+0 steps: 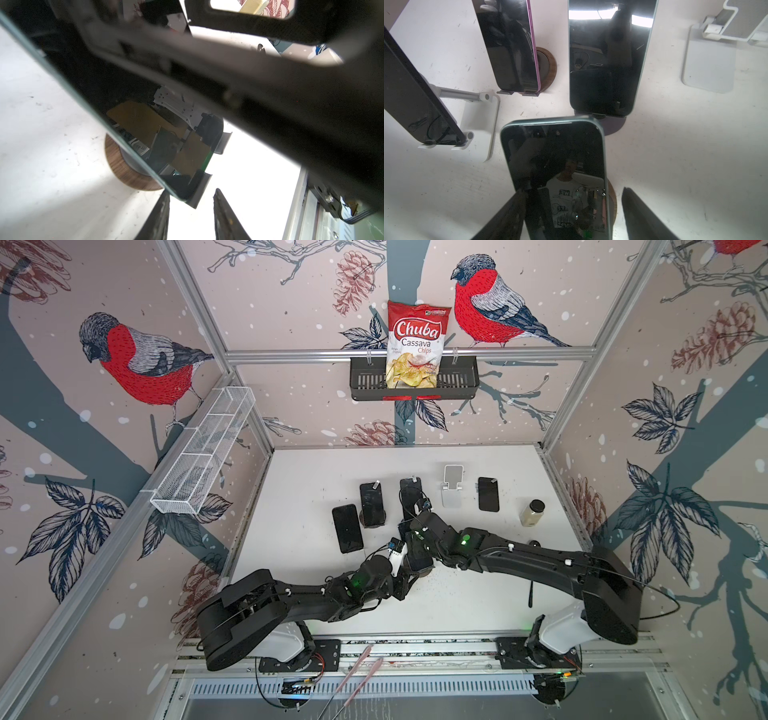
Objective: Remove the phone from the phone stand
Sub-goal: Rotate the phone stand with the phone at the center of the table.
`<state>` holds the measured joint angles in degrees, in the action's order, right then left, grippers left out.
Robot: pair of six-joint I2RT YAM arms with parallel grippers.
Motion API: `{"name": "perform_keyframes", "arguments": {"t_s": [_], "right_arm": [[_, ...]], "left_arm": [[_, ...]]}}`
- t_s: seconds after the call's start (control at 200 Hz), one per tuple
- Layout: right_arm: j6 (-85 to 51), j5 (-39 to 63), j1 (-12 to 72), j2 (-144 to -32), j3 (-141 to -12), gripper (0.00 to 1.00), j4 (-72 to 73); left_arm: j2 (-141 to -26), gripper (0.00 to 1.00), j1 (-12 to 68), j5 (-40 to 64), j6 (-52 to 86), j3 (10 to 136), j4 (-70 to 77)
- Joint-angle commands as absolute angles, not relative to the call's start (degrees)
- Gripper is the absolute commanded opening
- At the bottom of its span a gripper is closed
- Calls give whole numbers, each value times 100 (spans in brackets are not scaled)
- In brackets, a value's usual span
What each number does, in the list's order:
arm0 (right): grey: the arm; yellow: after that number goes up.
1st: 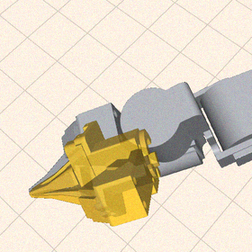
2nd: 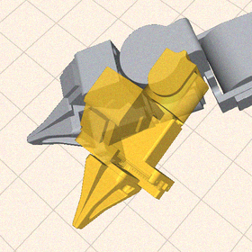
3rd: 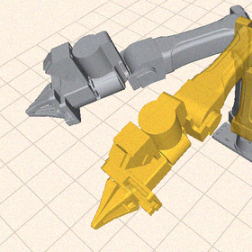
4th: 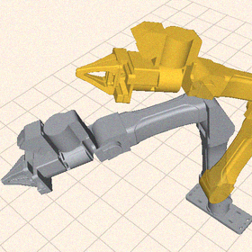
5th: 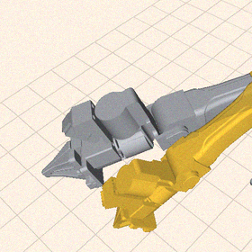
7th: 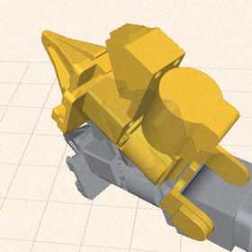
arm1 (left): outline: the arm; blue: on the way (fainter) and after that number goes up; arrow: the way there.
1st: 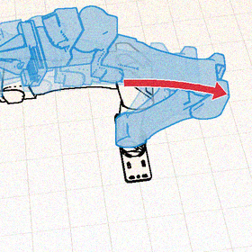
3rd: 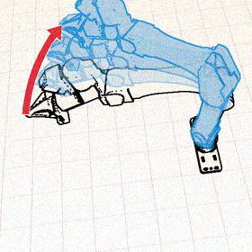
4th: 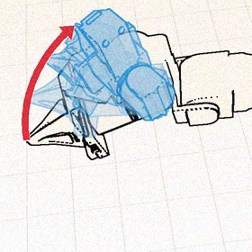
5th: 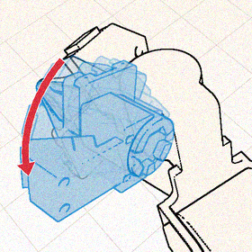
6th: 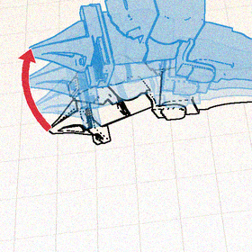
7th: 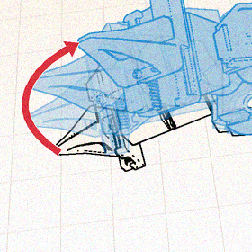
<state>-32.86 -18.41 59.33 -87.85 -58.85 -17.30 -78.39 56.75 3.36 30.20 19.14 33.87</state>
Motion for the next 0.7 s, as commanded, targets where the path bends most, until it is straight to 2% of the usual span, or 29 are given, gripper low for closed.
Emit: {"name": "perform_keyframes", "arguments": {"t_s": [0.0,0.135,0.225,0.696], "right_arm": [[-3254,-1900,5948,-8832,-5939,81,-1644],[-3219,-1837,5952,-8818,-5941,88,-1600],[-3204,-1813,5956,-8769,-5933,90,-1565],[-3109,-1740,5949,-9040,-6068,90,-1547]], "left_arm": [[-7805,36,5682,457,2953,1913,3612],[-7771,36,5683,466,2951,1883,3624],[-7673,36,5682,470,2961,1818,3647],[-6633,32,5683,-81,3043,853,4491]]}}
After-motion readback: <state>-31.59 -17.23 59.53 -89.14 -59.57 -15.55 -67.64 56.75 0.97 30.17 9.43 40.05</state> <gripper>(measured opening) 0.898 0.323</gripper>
